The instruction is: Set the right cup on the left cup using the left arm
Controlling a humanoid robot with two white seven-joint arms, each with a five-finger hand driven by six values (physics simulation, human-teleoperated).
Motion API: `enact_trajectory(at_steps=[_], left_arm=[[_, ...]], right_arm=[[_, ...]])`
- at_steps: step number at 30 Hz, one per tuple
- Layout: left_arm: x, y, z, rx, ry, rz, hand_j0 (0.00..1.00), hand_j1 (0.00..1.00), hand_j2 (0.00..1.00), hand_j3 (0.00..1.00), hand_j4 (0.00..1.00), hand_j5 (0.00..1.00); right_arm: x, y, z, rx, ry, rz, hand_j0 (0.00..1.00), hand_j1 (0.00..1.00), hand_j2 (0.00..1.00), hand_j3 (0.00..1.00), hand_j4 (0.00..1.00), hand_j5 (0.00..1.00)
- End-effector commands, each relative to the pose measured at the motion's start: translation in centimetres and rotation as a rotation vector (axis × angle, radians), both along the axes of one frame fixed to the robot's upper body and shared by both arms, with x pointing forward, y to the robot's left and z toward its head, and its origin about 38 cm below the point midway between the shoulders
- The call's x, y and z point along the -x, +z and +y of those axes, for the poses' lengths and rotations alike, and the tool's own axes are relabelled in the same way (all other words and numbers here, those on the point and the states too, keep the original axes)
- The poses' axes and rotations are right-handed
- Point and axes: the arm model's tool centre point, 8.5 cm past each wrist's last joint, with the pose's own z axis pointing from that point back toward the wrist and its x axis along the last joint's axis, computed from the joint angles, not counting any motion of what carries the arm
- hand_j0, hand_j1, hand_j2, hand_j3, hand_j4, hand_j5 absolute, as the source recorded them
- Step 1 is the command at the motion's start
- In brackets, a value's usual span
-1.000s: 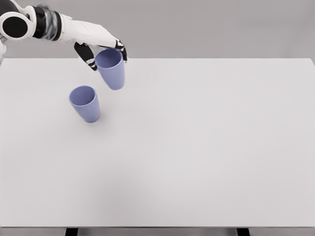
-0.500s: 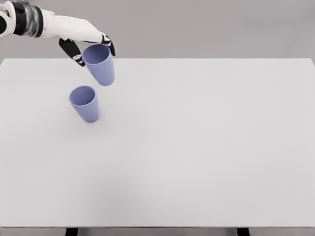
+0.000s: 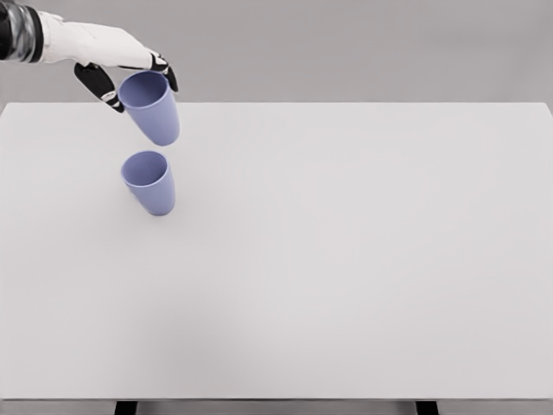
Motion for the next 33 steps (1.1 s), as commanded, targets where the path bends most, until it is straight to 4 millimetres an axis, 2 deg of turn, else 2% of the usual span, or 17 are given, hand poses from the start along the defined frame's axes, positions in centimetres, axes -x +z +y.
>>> enact_trajectory(at_steps=[1, 14, 31, 33], left_arm=[[0.2, 0.3, 0.4, 0.007, 0.007, -0.005, 0.74, 0.74, 0.74, 0.74, 0.74, 0.74], [2.1, 1.0, 1.3, 0.007, -0.023, -0.019, 0.74, 0.74, 0.74, 0.74, 0.74, 0.74], [3.5, 1.3, 2.8, 0.003, -0.019, -0.022, 0.74, 0.74, 0.74, 0.74, 0.74, 0.74], [4.3, 1.5, 2.8, 0.000, -0.032, -0.026, 0.74, 0.74, 0.74, 0.74, 0.74, 0.74]], right_arm=[[0.0, 0.0, 0.0, 0.000, 0.000, 0.000, 1.00, 1.00, 1.00, 1.00, 1.00, 1.00], [0.0, 0.0, 0.0, 0.000, -0.001, 0.000, 1.00, 1.00, 1.00, 1.00, 1.00, 1.00], [0.0, 0.0, 0.0, 0.000, 0.000, 0.000, 1.00, 1.00, 1.00, 1.00, 1.00, 1.00], [0.0, 0.0, 0.0, 0.000, 0.000, 0.001, 1.00, 1.00, 1.00, 1.00, 1.00, 1.00]])
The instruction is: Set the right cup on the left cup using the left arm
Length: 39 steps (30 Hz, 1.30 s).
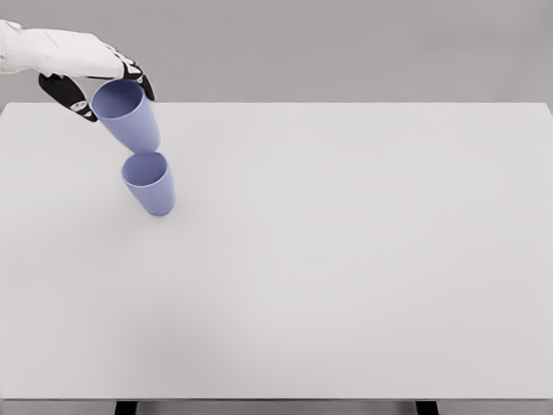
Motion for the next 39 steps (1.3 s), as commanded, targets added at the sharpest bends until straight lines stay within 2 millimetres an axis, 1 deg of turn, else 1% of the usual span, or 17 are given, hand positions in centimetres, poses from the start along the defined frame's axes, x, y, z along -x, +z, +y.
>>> enact_trajectory(at_steps=[1, 10, 14, 16, 21, 26, 32, 35, 39], left_arm=[[0.5, 0.2, 0.2, 0.002, -0.003, -0.002, 0.74, 0.74, 0.74, 0.74, 0.74, 0.74], [1.5, 0.4, 0.2, -0.001, -0.024, -0.007, 0.74, 0.74, 0.74, 0.74, 0.74, 0.74], [2.4, 1.1, 0.8, 0.004, -0.028, -0.020, 0.73, 0.73, 0.73, 0.73, 0.73, 0.73], [2.5, 1.1, 0.9, 0.005, -0.028, -0.021, 0.73, 0.73, 0.73, 0.73, 0.73, 0.73], [2.8, 1.2, 0.9, 0.005, -0.034, -0.022, 0.73, 0.73, 0.73, 0.73, 0.73, 0.73], [3.1, 1.2, 0.4, 0.003, -0.048, -0.022, 0.73, 0.73, 0.73, 0.73, 0.73, 0.73], [4.1, 1.5, 0.8, 0.004, -0.056, -0.026, 0.73, 0.73, 0.73, 0.73, 0.73, 0.73], [4.5, 1.6, 0.6, 0.003, -0.068, -0.028, 0.73, 0.73, 0.73, 0.73, 0.73, 0.73], [4.6, 1.5, 0.5, 0.001, -0.070, -0.027, 0.73, 0.73, 0.73, 0.73, 0.73, 0.73]], right_arm=[[0.0, 0.0, 0.0, 0.000, 0.000, -0.001, 1.00, 1.00, 1.00, 1.00, 1.00, 1.00], [0.0, 0.0, 0.0, 0.000, 0.000, -0.001, 1.00, 1.00, 1.00, 1.00, 1.00, 1.00], [0.0, 0.0, 0.0, 0.000, -0.002, 0.001, 1.00, 1.00, 1.00, 1.00, 1.00, 1.00], [0.0, 0.0, 0.0, 0.000, 0.000, -0.001, 1.00, 1.00, 1.00, 1.00, 1.00, 1.00], [0.0, 0.0, 0.0, 0.000, 0.000, 0.001, 1.00, 1.00, 1.00, 1.00, 1.00, 1.00], [0.0, 0.0, 0.0, 0.000, 0.000, 0.001, 1.00, 1.00, 1.00, 1.00, 1.00, 1.00], [0.0, 0.0, 0.0, 0.000, 0.000, -0.001, 1.00, 1.00, 1.00, 1.00, 1.00, 1.00], [0.0, 0.0, 0.0, 0.000, -0.002, -0.001, 1.00, 1.00, 1.00, 1.00, 1.00, 1.00], [0.0, 0.0, 0.0, 0.000, 0.000, -0.001, 1.00, 1.00, 1.00, 1.00, 1.00, 1.00]])
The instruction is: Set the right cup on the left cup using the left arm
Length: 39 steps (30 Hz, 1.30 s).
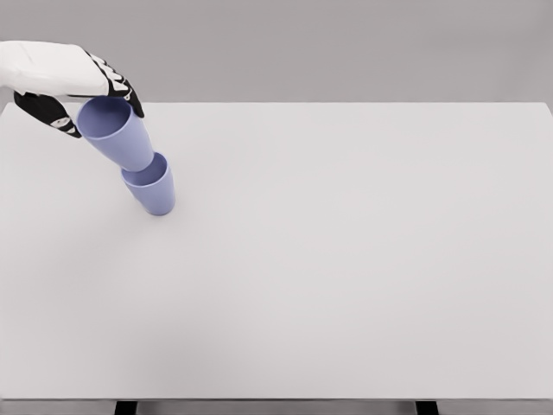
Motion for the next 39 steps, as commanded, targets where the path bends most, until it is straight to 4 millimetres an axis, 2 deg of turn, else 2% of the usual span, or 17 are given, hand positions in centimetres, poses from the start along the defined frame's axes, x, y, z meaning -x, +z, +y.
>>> enact_trajectory(at_steps=[1, 18, 25, 33, 39], left_arm=[[0.1, 0.0, 0.0, 0.003, 0.000, 0.001, 0.73, 0.73, 0.73, 0.73, 0.73, 0.73], [-0.1, -0.8, -0.3, -0.007, -0.004, 0.012, 0.72, 0.72, 0.72, 0.72, 0.72, 0.72], [-0.5, -1.3, -1.5, -0.010, -0.025, 0.020, 0.72, 0.72, 0.72, 0.72, 0.72, 0.72], [-0.6, -1.7, -1.4, -0.012, -0.021, 0.027, 0.72, 0.72, 0.72, 0.72, 0.72, 0.72], [-1.0, -2.0, -0.5, -0.011, 0.008, 0.034, 0.72, 0.72, 0.72, 0.72, 0.72, 0.72]], right_arm=[[0.0, 0.0, 0.0, 0.000, 0.000, 0.000, 1.00, 1.00, 1.00, 1.00, 1.00, 1.00], [0.0, 0.0, 0.0, 0.000, 0.000, 0.000, 1.00, 1.00, 1.00, 1.00, 1.00, 1.00], [0.0, 0.0, 0.0, 0.000, -0.001, -0.001, 1.00, 1.00, 1.00, 1.00, 1.00, 1.00], [0.0, 0.0, 0.0, 0.000, 0.000, 0.001, 1.00, 1.00, 1.00, 1.00, 1.00, 1.00], [0.0, 0.0, 0.0, 0.000, 0.000, 0.000, 1.00, 1.00, 1.00, 1.00, 1.00, 1.00]])
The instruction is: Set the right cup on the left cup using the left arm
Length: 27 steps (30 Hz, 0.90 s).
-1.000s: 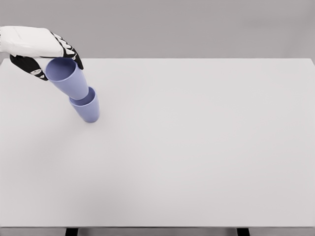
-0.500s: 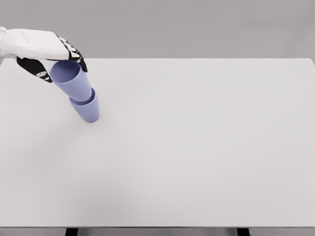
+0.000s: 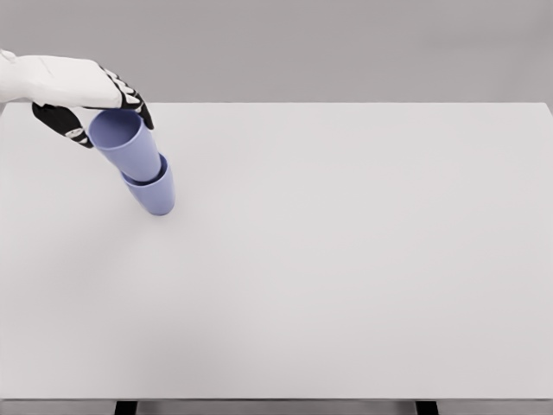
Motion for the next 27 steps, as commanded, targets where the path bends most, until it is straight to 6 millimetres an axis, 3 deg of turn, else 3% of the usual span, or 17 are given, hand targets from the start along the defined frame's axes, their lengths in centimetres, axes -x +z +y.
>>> enact_trajectory(at_steps=[1, 27], left_arm=[[-0.11, 0.08, 0.10, 0.004, 0.006, -0.001, 0.72, 0.72, 0.72, 0.72, 0.72, 0.72], [-0.12, -0.07, -0.20, 0.004, -0.004, 0.003, 0.80, 0.80, 0.80, 0.80, 0.80, 0.80]], right_arm=[[0.08, 0.00, 0.00, 0.000, 0.000, 0.001, 1.00, 1.00, 1.00, 1.00, 1.00, 1.00], [0.03, 0.00, 0.01, 0.000, 0.000, 0.001, 1.00, 1.00, 1.00, 1.00, 1.00, 1.00]])
